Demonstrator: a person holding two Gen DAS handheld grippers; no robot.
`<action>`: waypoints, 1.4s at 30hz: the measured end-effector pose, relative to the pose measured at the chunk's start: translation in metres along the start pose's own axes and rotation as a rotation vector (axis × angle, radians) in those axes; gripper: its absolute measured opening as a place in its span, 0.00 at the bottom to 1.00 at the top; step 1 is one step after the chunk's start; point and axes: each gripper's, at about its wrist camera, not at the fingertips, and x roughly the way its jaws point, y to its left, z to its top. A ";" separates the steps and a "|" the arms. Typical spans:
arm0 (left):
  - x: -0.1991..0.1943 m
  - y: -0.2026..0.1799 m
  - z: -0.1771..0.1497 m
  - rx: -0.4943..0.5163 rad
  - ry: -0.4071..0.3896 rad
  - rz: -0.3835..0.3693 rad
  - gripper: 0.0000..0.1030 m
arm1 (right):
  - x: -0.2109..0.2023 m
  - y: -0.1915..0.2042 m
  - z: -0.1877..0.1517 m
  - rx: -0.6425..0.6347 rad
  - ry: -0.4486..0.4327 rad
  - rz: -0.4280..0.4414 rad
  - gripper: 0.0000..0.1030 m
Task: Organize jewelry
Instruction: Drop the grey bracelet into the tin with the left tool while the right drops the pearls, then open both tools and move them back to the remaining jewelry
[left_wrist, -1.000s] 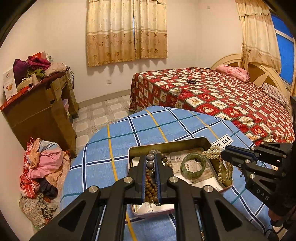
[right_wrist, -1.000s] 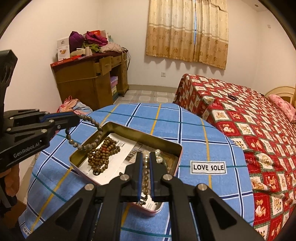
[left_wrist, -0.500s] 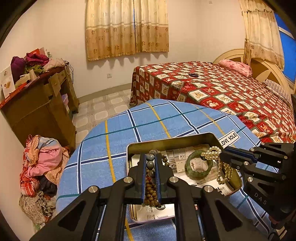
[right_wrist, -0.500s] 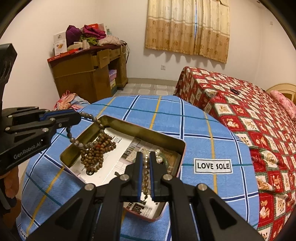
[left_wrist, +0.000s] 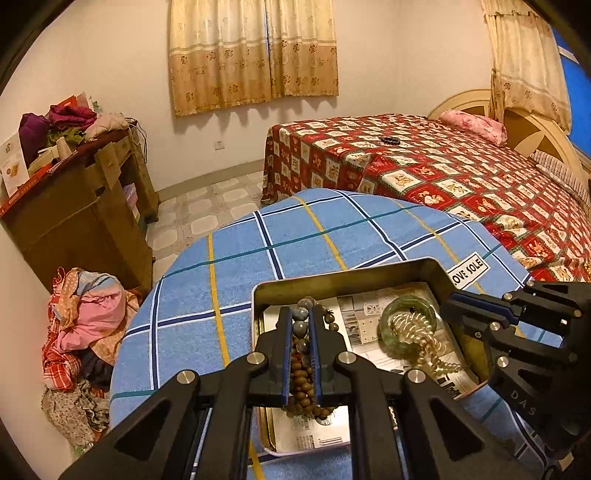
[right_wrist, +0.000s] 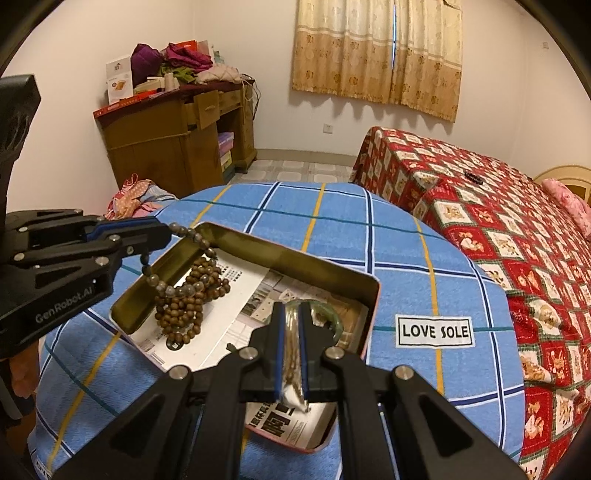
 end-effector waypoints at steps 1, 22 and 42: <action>0.000 0.000 0.000 0.000 0.000 0.001 0.08 | 0.001 0.000 0.001 -0.003 0.000 -0.001 0.08; -0.008 0.003 -0.016 0.001 -0.010 0.030 0.61 | -0.009 -0.009 -0.017 0.049 -0.011 -0.003 0.54; -0.064 -0.017 -0.117 -0.002 0.078 -0.013 0.61 | -0.067 -0.003 -0.104 0.088 0.040 0.032 0.47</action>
